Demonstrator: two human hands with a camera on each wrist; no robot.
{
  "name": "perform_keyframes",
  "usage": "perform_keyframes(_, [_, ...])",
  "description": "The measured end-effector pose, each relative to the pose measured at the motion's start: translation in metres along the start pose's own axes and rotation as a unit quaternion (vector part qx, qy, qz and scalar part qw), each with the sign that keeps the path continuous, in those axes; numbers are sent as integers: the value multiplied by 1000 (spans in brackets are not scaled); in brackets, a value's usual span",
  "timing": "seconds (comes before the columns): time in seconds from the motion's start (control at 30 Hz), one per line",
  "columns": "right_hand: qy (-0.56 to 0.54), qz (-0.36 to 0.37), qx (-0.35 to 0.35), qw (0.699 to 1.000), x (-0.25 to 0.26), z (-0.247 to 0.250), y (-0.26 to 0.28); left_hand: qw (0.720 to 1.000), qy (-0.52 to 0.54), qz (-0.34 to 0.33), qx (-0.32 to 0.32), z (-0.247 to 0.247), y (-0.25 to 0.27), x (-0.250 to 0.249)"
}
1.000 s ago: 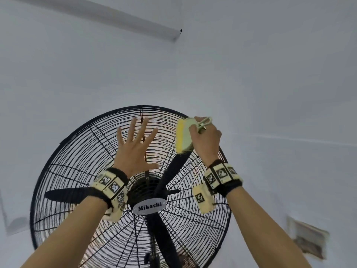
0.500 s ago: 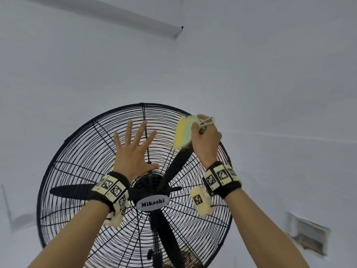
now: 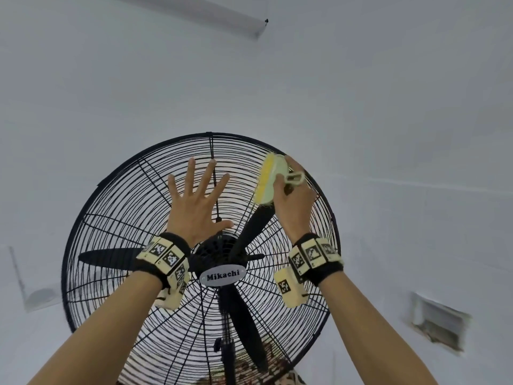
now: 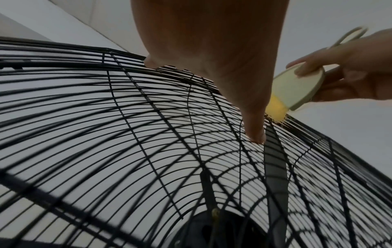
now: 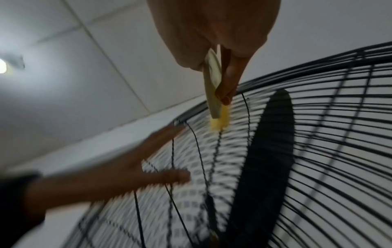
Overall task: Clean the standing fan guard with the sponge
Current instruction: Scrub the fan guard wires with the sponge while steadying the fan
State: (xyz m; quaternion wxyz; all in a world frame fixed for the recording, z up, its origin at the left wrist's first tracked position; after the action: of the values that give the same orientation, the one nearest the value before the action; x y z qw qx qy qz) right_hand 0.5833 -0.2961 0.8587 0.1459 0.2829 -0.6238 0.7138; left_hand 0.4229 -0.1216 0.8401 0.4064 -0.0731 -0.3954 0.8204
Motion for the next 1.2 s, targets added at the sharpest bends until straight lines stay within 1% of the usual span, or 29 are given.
perform_keyframes(0.1, [17,8,85,996,-12,-22,34,999,12,-18,-26,-6,9,1])
perform_keyframes(0.17, [11,1,121,993,-19,-27,43,999,29,-20,-35,-8,12,4])
perform_keyframes(0.2, [0,-9,125,992,-20,-25,40,999,35,-20,-36,-8,13,5])
perform_keyframes(0.23, [-17,-25,112,993,-20,-19,33,998,36,-19,-38,-8,12,5])
perform_keyframes(0.3, [-54,-57,57,995,-18,-2,15,998,40,-22,-42,-7,12,4])
perform_keyframes(0.33, [-59,-58,38,996,-15,4,8,998,40,-25,-45,-7,13,2])
perform_keyframes(0.37, [-60,-52,37,996,-12,5,5,998,38,-27,-46,-6,13,1])
perform_keyframes(0.43, [-51,-46,74,995,-10,-5,13,998,34,-24,-40,-7,13,2])
perform_keyframes(0.53, [-20,-38,155,987,-20,-24,43,998,40,-22,-31,-9,11,7])
perform_keyframes(0.6, [-28,-38,186,981,-22,-26,55,998,47,-18,-23,-9,11,10])
perform_keyframes(0.67, [-57,-51,171,982,-18,-16,49,999,47,-16,-20,-8,13,9])
perform_keyframes(0.73, [-118,-71,131,982,-13,-5,34,999,42,-17,-16,-8,13,7])
perform_keyframes(0.8, [-151,-67,121,979,-8,-5,25,999,34,-17,-14,-9,13,6])
perform_keyframes(0.87, [-100,-40,150,983,-6,-15,33,999,30,-12,-11,-9,13,7])
perform_keyframes(0.93, [-36,-17,194,980,-9,-26,50,999,32,-6,-6,-9,13,9])
perform_keyframes(1.0, [-26,-16,235,972,-12,-31,65,999,40,-7,0,-9,14,11])
perform_keyframes(1.03, [-40,-23,235,971,-13,-29,67,999,42,-11,7,-9,14,10])
perform_keyframes(1.07, [-62,-33,218,973,-13,-23,67,999,40,-17,14,-8,15,10])
perform_keyframes(1.13, [-102,-49,151,982,-15,-8,60,999,36,-28,23,-8,21,8])
perform_keyframes(1.2, [-105,-50,103,988,-17,-4,62,998,43,-26,32,-9,30,7])
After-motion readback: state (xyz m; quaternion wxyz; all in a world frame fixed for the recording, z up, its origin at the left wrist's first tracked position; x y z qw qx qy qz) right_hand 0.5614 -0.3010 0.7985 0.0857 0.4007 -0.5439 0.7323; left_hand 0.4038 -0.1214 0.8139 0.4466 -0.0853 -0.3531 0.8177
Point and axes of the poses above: each hand's wrist, its own y-axis away from the middle knuckle, its own z-axis out of the back of the hand, x = y × z, the point moved 10 cm from there along -y, towards the middle knuckle, and after that the axes turned 13 degrees about y, right-handed, at the moved point
